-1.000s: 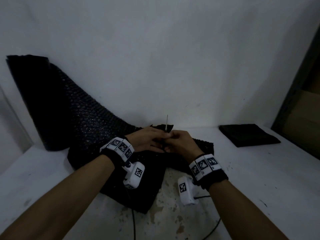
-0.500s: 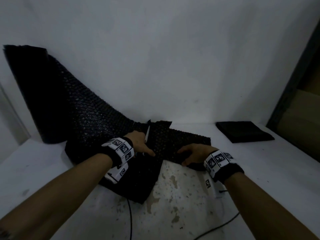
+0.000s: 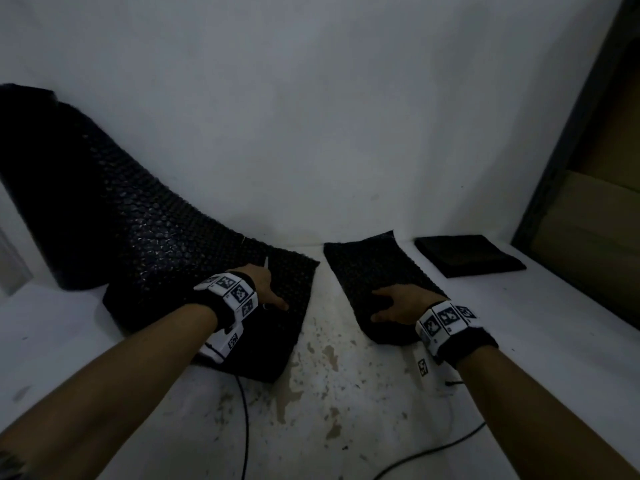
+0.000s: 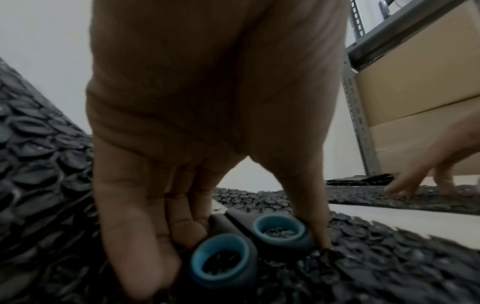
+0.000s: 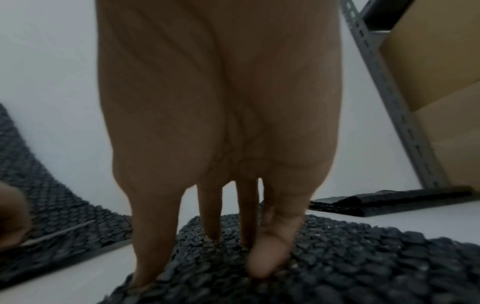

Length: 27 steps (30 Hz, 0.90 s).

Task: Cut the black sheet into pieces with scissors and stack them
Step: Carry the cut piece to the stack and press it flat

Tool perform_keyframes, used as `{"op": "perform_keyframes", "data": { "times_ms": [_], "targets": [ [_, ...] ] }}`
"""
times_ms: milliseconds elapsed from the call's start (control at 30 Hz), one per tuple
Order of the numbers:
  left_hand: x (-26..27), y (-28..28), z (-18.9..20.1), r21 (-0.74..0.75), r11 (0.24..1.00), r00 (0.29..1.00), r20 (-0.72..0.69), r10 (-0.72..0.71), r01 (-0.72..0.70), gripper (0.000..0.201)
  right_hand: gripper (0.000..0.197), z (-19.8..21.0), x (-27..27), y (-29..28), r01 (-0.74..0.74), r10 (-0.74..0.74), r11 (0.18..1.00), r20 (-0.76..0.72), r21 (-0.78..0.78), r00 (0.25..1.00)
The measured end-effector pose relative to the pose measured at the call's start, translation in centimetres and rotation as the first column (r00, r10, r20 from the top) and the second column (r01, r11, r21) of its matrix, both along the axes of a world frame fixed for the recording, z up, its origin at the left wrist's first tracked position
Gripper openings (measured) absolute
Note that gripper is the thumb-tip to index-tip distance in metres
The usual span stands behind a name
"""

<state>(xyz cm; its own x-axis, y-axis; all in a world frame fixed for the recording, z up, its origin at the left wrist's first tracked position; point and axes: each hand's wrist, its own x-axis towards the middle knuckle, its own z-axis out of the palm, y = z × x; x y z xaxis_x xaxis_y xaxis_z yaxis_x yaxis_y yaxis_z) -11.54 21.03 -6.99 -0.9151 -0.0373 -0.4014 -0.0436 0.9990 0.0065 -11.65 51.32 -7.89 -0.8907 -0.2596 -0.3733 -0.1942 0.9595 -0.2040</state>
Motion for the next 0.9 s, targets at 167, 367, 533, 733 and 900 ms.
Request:
{"op": "perform_keyframes", "data": {
  "times_ms": [167,367,533,733,900],
  "targets": [
    [0.5,1.4,0.3,-0.120,0.992,0.996,-0.075,-0.045,0.035,0.055,0.065,0.2,0.5,1.2,0.051,-0.049,0.980,0.011,-0.195,0.999],
    [1.0,6.2,0.5,-0.007,0.955,0.899,-0.335,-0.282,0.296,0.067,0.032,-0.7,0.6,2.3,0.113,-0.071,0.823,0.096,-0.556,0.993],
    [2.4,12.0,-0.4,0.309,0.784,0.841,-0.132,-0.525,0.538,0.059,0.019,0.1,0.4,3.7,0.053,-0.103,0.838,-0.061,-0.543,0.993],
    [1.1,13.2,-0.6,0.221,0.802,0.830,-0.081,-0.552,0.555,0.023,0.020,1.4,1.5,6.1,0.096,-0.120,0.882,-0.025,-0.461,0.992],
    [0.2,11.5,0.8,0.481,0.821,0.948,-0.084,-0.308,0.309,0.018,0.048,2.2,2.6,7.0,0.096,-0.079,0.912,0.059,-0.398,0.995]
  ]
}}
